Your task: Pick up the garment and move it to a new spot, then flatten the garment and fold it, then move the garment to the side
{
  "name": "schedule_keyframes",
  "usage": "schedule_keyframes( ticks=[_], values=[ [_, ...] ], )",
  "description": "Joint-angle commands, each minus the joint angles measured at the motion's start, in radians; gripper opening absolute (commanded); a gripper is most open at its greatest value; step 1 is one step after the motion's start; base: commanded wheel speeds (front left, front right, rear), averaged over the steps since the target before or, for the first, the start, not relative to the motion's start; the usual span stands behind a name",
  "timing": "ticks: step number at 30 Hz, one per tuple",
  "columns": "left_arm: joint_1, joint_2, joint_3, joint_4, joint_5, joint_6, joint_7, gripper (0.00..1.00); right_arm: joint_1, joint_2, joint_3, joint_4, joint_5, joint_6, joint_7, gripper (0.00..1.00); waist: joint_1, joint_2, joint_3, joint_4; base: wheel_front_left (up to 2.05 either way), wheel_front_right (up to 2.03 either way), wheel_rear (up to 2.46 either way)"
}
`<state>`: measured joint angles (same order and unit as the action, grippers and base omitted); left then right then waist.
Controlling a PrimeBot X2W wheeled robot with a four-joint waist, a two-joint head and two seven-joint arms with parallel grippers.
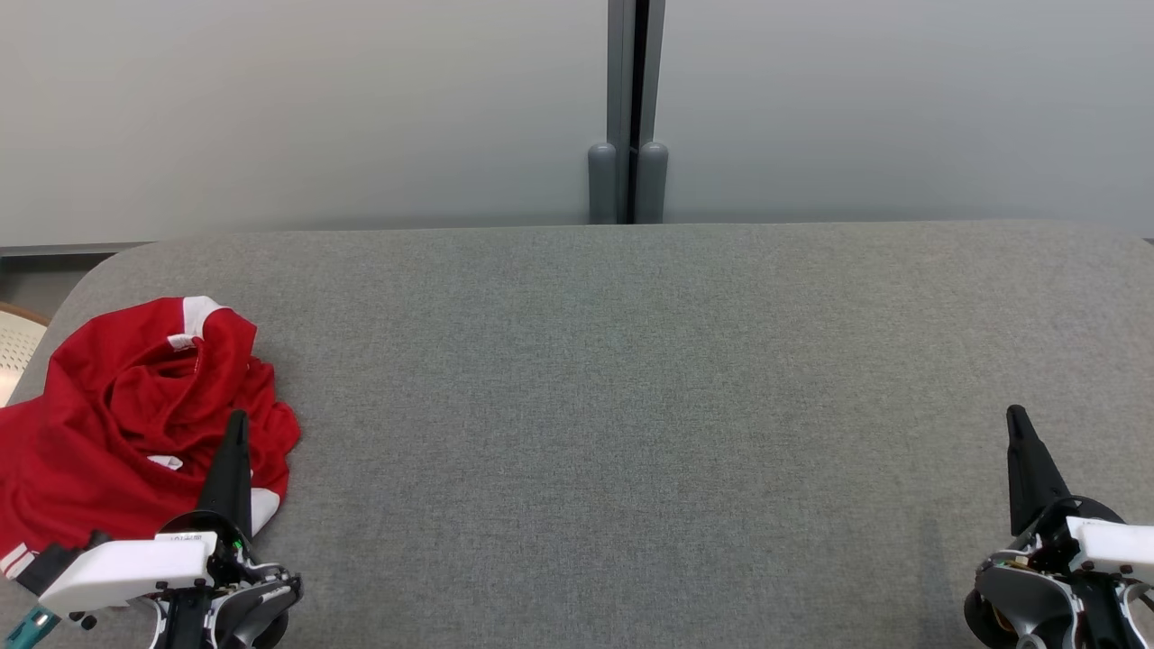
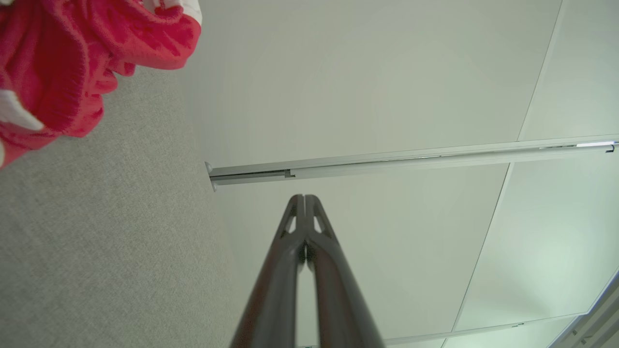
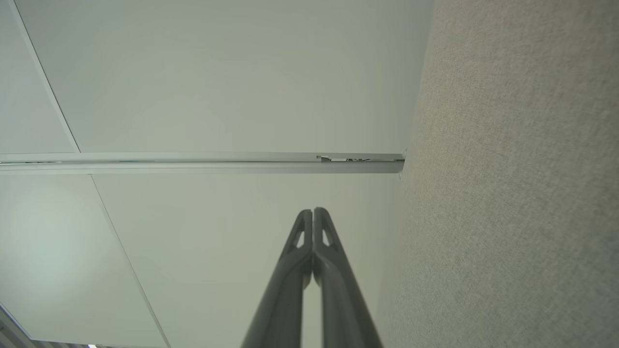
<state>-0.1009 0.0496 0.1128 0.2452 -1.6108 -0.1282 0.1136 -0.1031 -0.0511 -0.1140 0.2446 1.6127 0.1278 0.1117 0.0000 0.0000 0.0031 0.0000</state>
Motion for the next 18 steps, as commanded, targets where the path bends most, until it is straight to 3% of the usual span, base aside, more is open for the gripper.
schedule_keyframes(
  ticks=[1, 10, 11, 18],
  values=[
    [-0.016, 0.003, 0.004, 0.001, 0.003, -0.005, 0.000, 0.00, -0.011, -0.002, -0.002, 0.001, -0.005, 0.006, 0.004, 0.00, 0.0000, 0.0000, 0.000, 0.000, 0.00, 0.00, 0.00],
    [-0.016, 0.003, 0.004, 0.001, 0.004, -0.005, 0.000, 0.00, -0.011, -0.001, -0.002, 0.001, -0.005, 0.006, 0.004, 0.00, 0.0000, 0.0000, 0.000, 0.000, 0.00, 0.00, 0.00],
    [0.000, 0.000, 0.000, 0.000, 0.000, 0.000, 0.000, 1.00, 0.000, 0.000, 0.000, 0.000, 0.000, 0.000, 0.000, 1.00, 0.0000, 0.0000, 0.000, 0.000, 0.00, 0.00, 0.00],
    [0.040, -0.015, -0.023, 0.023, 0.000, 0.003, -0.012, 1.00, 0.035, 0.012, 0.017, 0.025, -0.001, -0.004, -0.012, 1.00, 0.0000, 0.0000, 0.001, 0.000, 0.00, 0.00, 0.00]
  ],
)
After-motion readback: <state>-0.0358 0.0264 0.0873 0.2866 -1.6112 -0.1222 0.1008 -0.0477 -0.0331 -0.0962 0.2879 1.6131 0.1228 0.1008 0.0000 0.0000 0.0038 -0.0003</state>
